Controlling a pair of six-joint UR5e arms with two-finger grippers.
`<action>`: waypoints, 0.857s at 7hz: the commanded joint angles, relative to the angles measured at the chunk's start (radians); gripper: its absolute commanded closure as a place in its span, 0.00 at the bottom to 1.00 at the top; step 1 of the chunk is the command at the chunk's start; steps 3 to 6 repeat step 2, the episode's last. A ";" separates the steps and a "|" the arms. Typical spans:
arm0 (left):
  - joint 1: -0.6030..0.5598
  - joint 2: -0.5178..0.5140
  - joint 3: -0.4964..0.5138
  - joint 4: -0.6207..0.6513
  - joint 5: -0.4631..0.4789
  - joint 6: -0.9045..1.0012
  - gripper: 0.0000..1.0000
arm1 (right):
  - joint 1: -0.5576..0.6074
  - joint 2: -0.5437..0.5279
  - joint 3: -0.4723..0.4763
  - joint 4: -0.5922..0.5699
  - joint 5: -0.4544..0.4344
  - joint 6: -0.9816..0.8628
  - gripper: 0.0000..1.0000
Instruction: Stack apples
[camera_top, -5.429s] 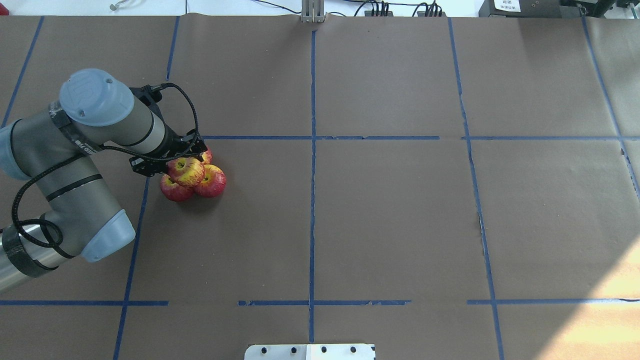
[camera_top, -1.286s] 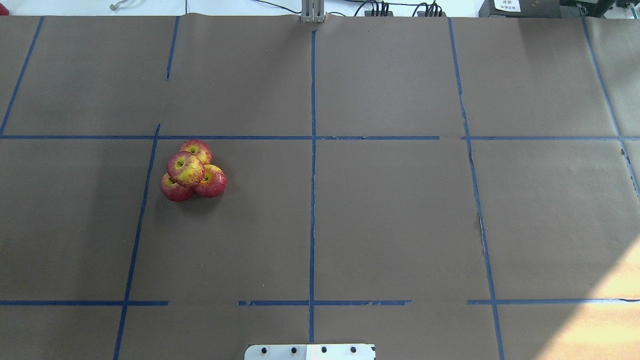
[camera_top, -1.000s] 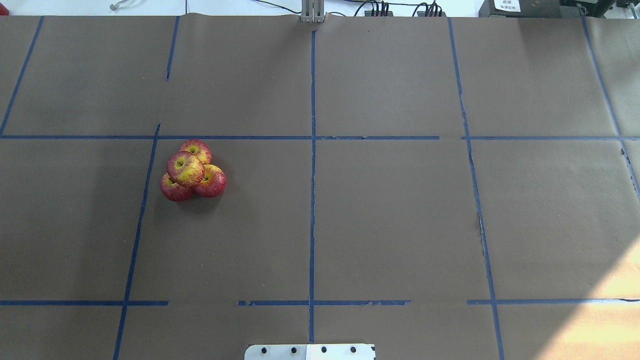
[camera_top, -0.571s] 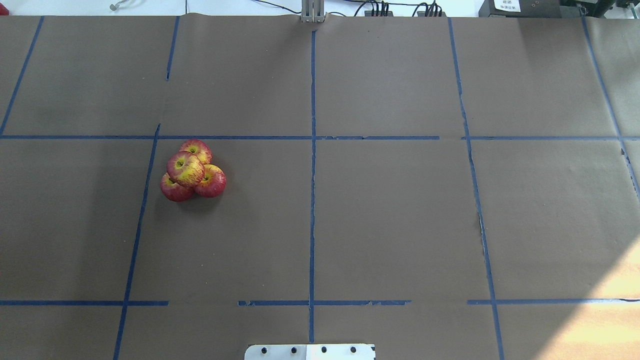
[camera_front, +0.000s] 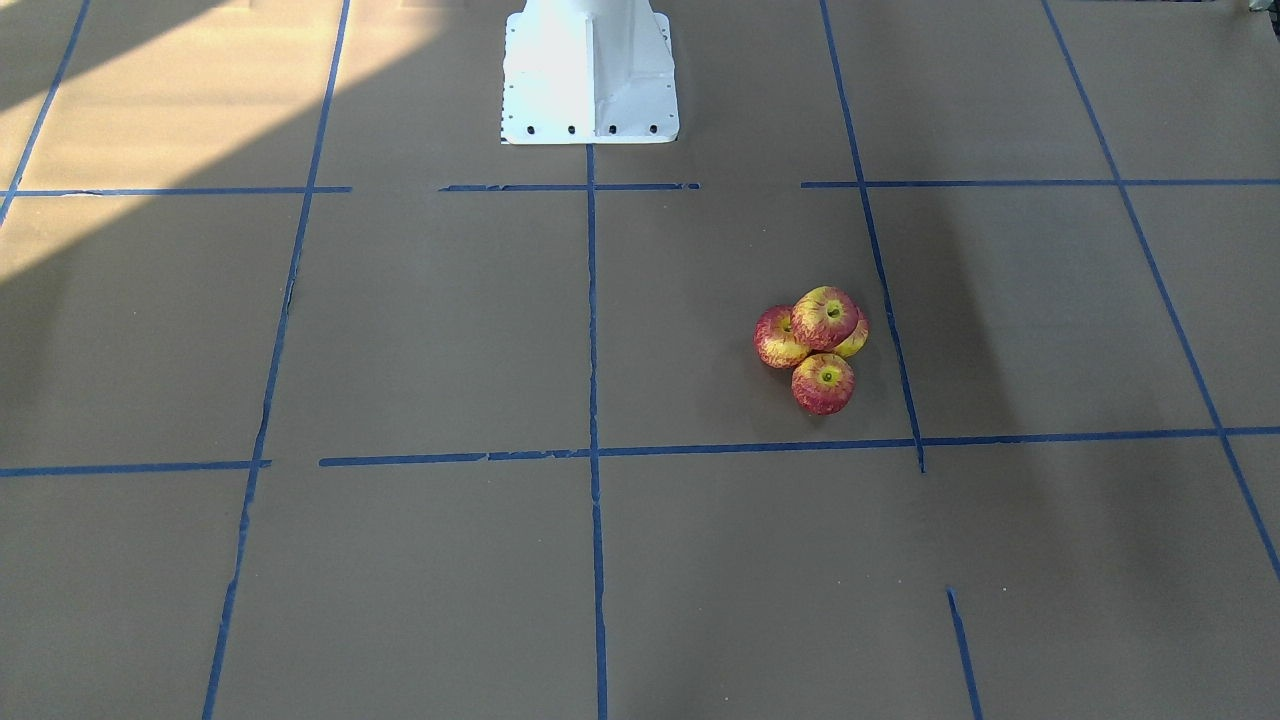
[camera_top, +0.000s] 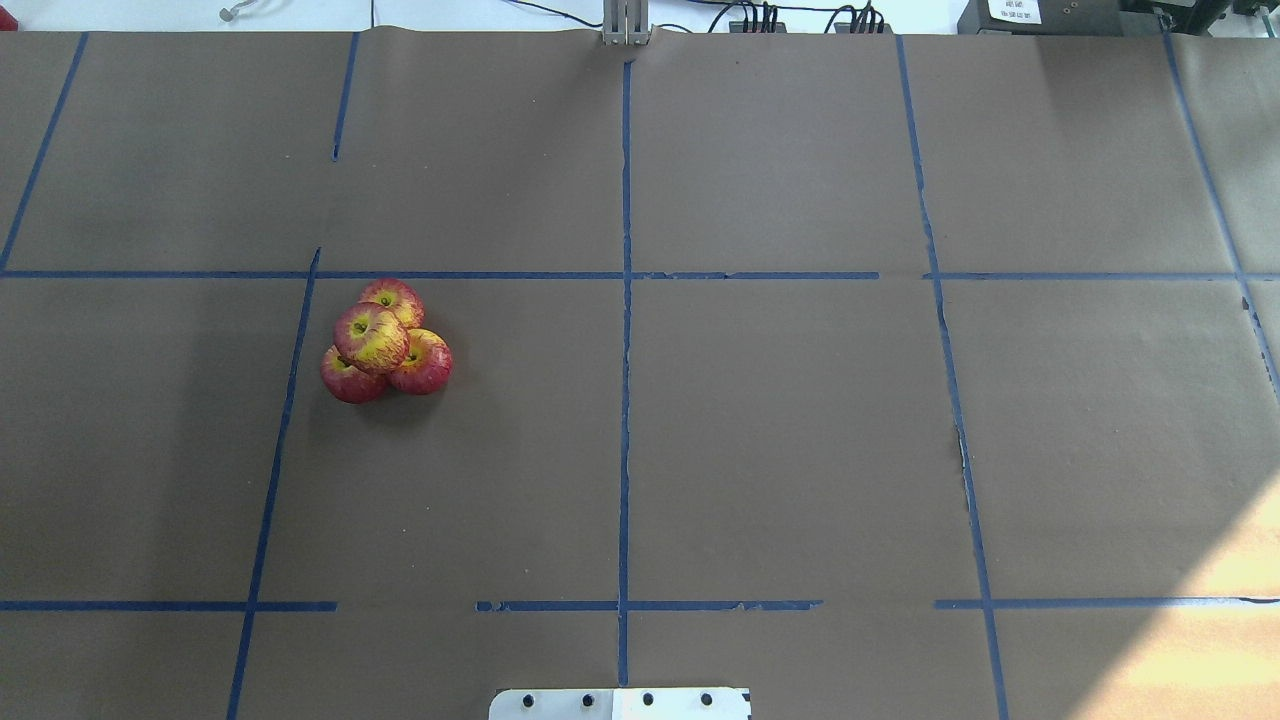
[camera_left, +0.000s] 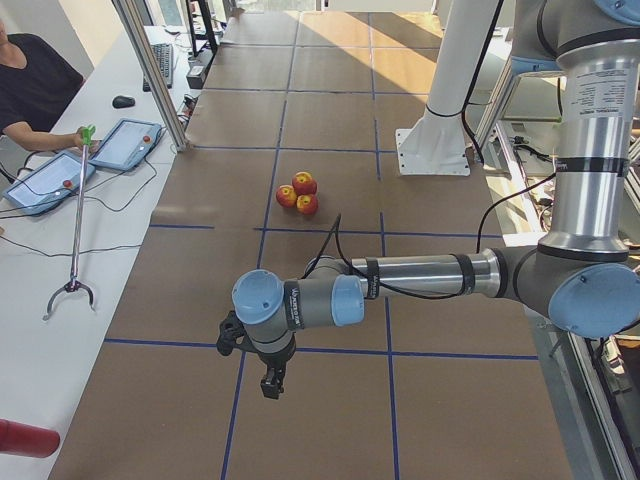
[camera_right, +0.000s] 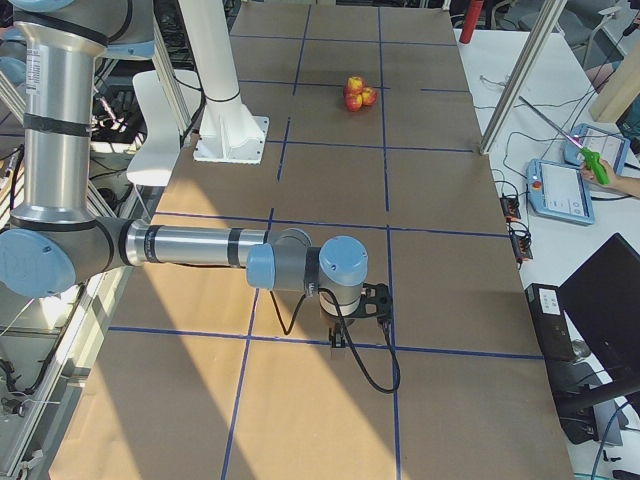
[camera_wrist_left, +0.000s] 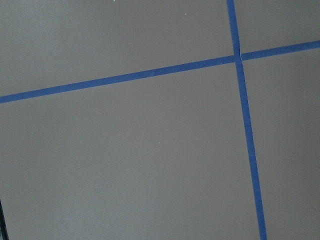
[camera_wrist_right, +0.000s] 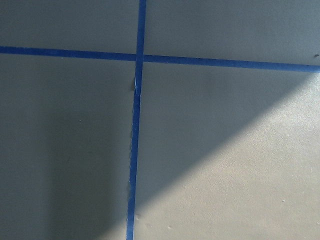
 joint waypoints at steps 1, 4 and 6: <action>0.001 0.002 -0.005 0.001 0.001 0.000 0.00 | 0.000 0.000 0.000 0.000 0.000 0.000 0.00; 0.001 -0.009 0.000 0.001 0.001 0.000 0.00 | 0.000 0.000 0.000 0.002 0.000 0.000 0.00; 0.001 -0.009 0.000 0.001 0.001 0.000 0.00 | 0.000 0.000 0.000 0.002 0.000 0.000 0.00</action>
